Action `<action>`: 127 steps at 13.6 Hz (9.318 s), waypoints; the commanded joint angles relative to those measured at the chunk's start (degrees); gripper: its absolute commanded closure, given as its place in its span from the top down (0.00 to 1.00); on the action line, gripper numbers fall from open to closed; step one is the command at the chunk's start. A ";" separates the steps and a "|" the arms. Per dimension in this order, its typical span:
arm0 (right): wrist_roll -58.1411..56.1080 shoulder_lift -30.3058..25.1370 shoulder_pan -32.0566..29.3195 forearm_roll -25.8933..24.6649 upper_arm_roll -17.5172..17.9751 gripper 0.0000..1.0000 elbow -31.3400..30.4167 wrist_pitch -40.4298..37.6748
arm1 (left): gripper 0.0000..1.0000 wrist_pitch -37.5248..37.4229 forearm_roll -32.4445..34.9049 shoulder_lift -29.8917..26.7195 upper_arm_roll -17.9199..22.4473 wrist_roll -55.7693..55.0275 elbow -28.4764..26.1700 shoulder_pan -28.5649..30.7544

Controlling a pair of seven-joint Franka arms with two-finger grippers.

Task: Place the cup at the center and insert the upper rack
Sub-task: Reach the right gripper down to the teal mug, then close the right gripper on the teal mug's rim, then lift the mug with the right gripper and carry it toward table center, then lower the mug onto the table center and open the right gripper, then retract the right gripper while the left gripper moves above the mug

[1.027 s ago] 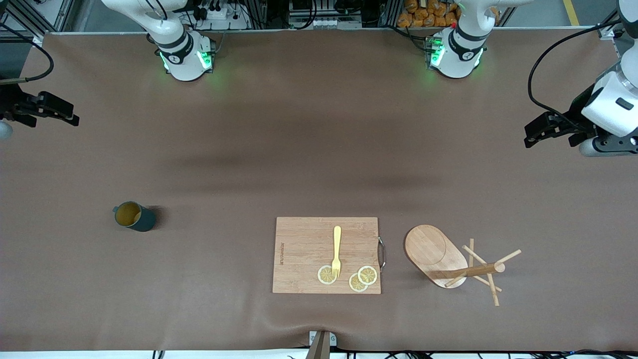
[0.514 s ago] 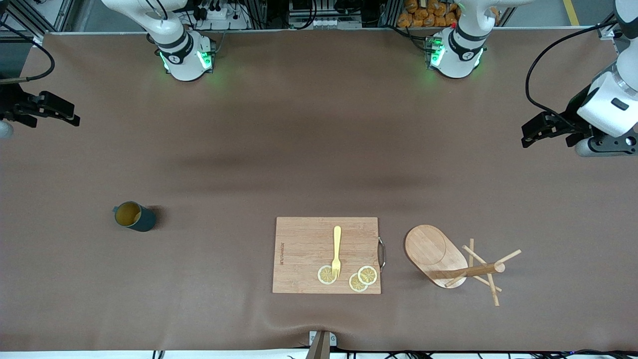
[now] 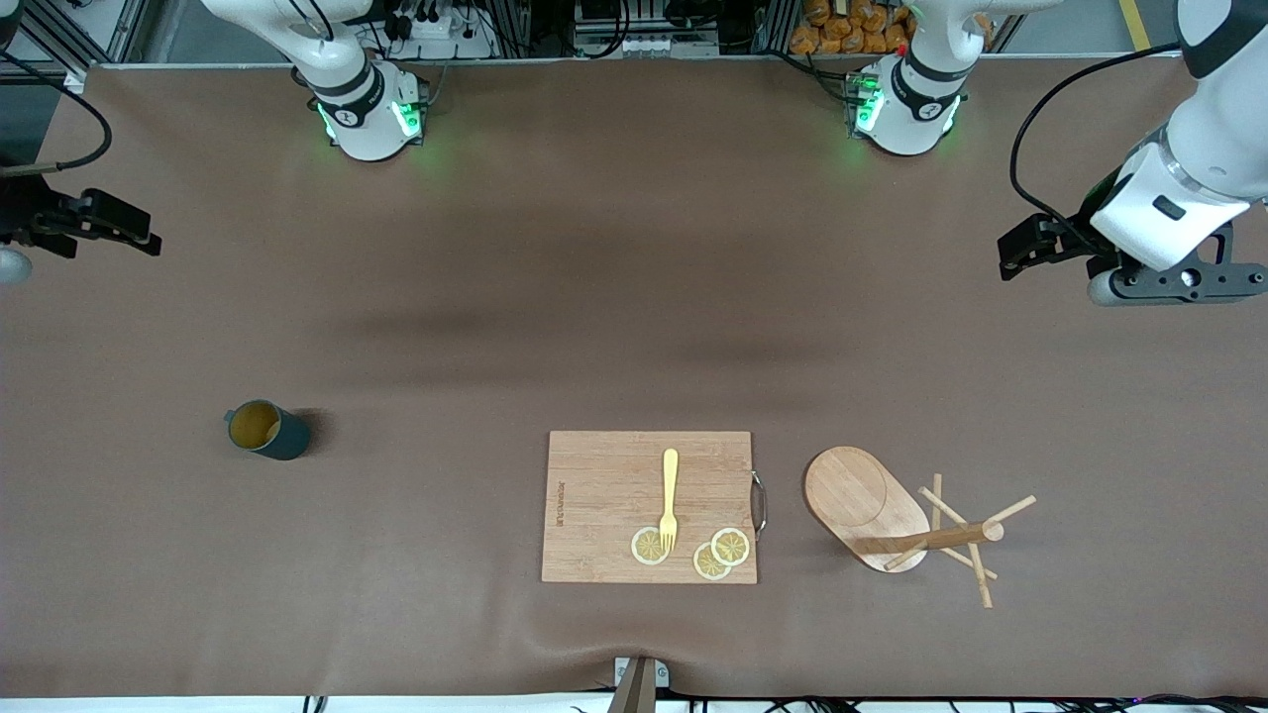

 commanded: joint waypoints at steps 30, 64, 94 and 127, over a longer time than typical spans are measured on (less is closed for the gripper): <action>-1.35 31.17 0.12 -0.30 0.12 1.00 -11.89 44.88 | 1.00 -0.17 0.84 0.40 0.30 -0.75 0.69 1.79; 28.92 25.63 21.54 -0.21 9.00 0.00 -10.39 40.49 | 1.00 -0.44 1.37 1.19 0.30 -2.60 0.87 3.81; 75.64 35.47 54.44 -4.50 8.83 0.00 -4.77 45.76 | 1.00 2.20 1.46 2.24 -0.14 -2.95 1.04 3.55; 8.78 2.60 5.87 -4.78 9.18 1.00 5.95 -0.47 | 1.00 2.29 -2.32 7.24 -0.14 -47.39 7.10 -14.63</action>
